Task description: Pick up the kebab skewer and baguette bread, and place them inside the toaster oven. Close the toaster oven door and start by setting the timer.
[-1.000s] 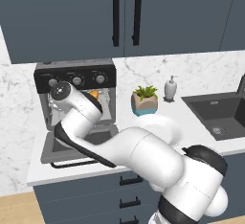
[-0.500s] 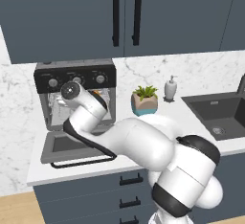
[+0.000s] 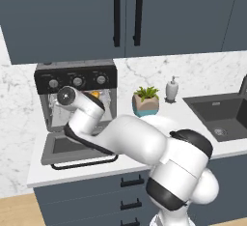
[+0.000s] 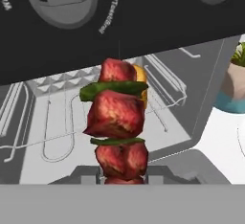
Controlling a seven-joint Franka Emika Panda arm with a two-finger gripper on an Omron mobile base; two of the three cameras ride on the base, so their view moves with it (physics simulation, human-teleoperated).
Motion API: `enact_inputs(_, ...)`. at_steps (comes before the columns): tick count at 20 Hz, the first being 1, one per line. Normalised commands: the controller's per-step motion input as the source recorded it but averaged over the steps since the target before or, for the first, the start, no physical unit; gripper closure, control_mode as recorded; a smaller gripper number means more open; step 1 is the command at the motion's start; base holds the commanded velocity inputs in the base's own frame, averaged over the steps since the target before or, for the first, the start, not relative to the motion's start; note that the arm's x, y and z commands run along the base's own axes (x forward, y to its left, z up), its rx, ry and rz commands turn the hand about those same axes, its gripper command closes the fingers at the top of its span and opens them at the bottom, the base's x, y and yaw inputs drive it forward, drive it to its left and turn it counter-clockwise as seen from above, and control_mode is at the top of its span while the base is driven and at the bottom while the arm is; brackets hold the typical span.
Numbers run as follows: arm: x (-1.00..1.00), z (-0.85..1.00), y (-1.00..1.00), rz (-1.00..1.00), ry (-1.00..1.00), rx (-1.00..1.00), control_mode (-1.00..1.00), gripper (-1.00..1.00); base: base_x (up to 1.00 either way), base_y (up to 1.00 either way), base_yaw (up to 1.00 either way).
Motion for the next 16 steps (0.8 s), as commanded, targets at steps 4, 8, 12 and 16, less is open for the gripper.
enact_inputs(4,0.54,-0.23,0.12,0.00,0.00,-0.02,-1.00,1.00,0.00,0.00,0.00)
enact_inputs(8,0.11,-0.63,0.19,0.00,0.00,0.00,-1.00,1.00,0.00,0.00,0.00)
enact_inputs(12,0.02,-0.74,0.19,0.00,0.00,0.00,-1.00,1.00,0.00,0.00,0.00)
enact_inputs(16,0.10,-0.37,0.05,0.00,-0.04,0.00,-1.00,1.00,0.00,0.00,0.00)
